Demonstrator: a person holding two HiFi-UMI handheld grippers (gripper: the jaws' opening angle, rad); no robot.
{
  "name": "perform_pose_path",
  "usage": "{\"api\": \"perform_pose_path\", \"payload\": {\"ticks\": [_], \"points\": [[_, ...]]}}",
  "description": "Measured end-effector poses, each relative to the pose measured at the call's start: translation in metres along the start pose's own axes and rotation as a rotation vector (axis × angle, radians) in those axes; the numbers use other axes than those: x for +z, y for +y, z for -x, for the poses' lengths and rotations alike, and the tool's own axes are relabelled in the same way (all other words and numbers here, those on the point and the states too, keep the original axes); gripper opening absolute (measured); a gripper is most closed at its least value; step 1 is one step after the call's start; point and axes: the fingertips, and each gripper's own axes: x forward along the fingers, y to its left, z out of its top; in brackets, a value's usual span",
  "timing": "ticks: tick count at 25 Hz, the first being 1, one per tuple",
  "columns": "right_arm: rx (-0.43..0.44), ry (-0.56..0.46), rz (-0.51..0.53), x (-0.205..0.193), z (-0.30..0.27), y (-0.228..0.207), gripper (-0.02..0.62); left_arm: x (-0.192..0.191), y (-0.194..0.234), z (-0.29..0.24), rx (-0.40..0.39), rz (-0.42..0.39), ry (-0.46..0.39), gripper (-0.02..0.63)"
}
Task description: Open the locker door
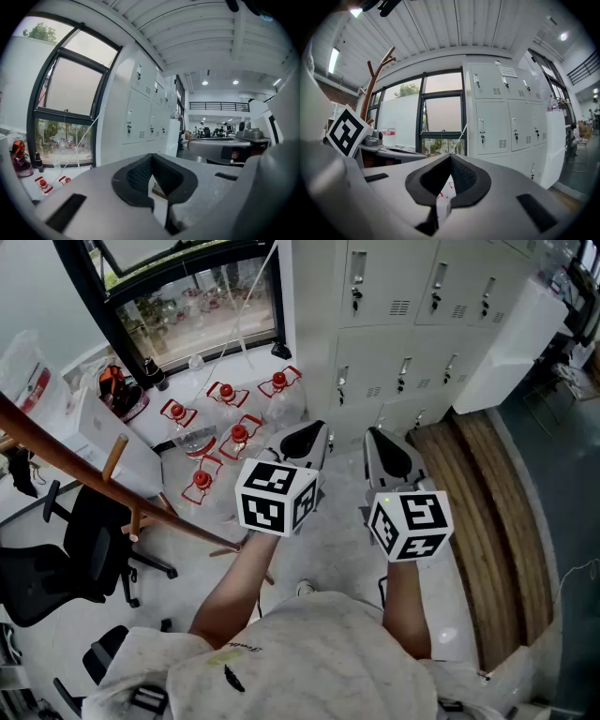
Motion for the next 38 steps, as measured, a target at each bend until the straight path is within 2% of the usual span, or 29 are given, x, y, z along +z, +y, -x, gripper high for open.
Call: {"api": "perform_pose_path", "payload": {"ticks": [10,22,26,31,38], "points": [[0.012,0.008,-0.012,-0.003,-0.01,0.008,-0.003,0.0,-0.001,-0.007,-0.027,-0.015,-0.001,0.005],[0.002,0.009,-0.035,-0.009,-0.022,-0.015,-0.003,0.0,-0.006,-0.036,-0.044,-0.019,0.009,0.005],[0.019,0.003,-0.043,-0.011,-0.031,-0.035,-0.003,-0.001,-0.008,-0.058,-0.024,-0.027,0.021,0.005],[0.083,-0.013,-0.068,-0.014,-0.054,-0.065,-0.003,-0.002,-0.007,-0.094,0.036,-0.046,0.042,0.005],[0.156,-0.036,-0.08,-0.001,-0.081,-0.115,-0.003,0.017,-0.014,-0.151,0.095,-0.072,0.048,0.005]]}}
